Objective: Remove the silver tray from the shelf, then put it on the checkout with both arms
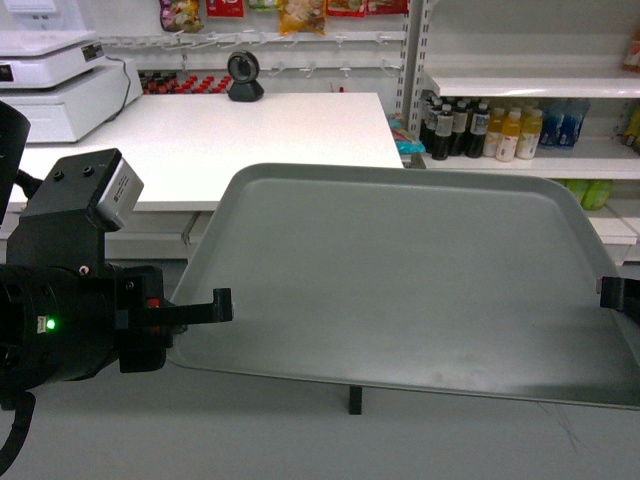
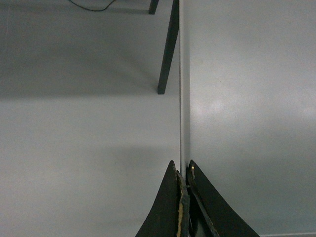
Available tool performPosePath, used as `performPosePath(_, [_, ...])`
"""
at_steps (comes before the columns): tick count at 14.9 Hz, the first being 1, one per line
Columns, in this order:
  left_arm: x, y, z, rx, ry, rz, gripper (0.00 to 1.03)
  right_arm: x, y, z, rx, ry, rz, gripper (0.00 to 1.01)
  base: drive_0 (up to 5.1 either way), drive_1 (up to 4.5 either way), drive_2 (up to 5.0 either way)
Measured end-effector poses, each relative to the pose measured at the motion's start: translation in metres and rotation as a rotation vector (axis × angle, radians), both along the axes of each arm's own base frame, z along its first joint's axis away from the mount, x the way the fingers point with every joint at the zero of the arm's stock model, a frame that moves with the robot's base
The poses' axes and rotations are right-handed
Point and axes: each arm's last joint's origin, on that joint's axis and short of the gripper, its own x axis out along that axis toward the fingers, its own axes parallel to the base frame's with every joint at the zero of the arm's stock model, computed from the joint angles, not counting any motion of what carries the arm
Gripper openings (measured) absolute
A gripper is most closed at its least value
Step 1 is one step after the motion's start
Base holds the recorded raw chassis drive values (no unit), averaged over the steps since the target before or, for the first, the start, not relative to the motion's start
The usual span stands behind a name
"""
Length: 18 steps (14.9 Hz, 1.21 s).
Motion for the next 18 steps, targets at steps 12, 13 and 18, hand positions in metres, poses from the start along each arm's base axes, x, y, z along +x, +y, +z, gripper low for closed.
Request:
performPosePath(12, [-0.0003,0.0021,-0.0011,0.004,0.01,0.007,0.02,-0.0004,0.0027,-0.0003,0.001,0.004,0.005,0.03,-4.7,2.73,2.1])
performPosePath(13, [0.0001,0.0002,0.0003,-0.001,-0.005,0.001,0.02,-0.0002,0.0008,-0.0003,0.001,0.004,-0.002,0.03,-3.0,4.67,-2.6])
performPosePath(18, [0.0,0.0013,-0.0004,0.003,0.0,0.005,0.02,-0.0001,0.0017,0.0,0.001,0.0,0.002,0.03,0.1,3.9,-3.6])
